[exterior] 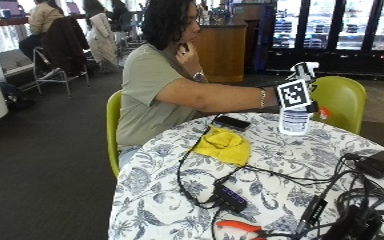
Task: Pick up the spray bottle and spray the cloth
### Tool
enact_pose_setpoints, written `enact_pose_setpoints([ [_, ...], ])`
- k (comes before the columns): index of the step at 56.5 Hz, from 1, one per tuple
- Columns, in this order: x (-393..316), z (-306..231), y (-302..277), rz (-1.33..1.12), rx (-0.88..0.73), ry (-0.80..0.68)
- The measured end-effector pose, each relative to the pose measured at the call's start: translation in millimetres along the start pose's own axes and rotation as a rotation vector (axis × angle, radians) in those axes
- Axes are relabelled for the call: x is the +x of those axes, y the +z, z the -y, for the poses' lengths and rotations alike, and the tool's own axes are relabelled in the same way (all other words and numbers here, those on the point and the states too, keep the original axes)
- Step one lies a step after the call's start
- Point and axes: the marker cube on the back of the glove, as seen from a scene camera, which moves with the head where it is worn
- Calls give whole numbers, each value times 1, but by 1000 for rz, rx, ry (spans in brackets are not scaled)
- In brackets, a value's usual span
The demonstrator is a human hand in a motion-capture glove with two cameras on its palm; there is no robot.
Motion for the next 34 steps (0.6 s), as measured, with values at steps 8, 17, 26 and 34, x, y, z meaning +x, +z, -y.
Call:
enact_pose_setpoints([
  [8,-2,6,0,38,25,-2],
  [17,8,6,0,-38,70,30],
  [26,1,-18,-7,45,-97,124],
  [34,32,-49,-27,-228,-223,151],
])
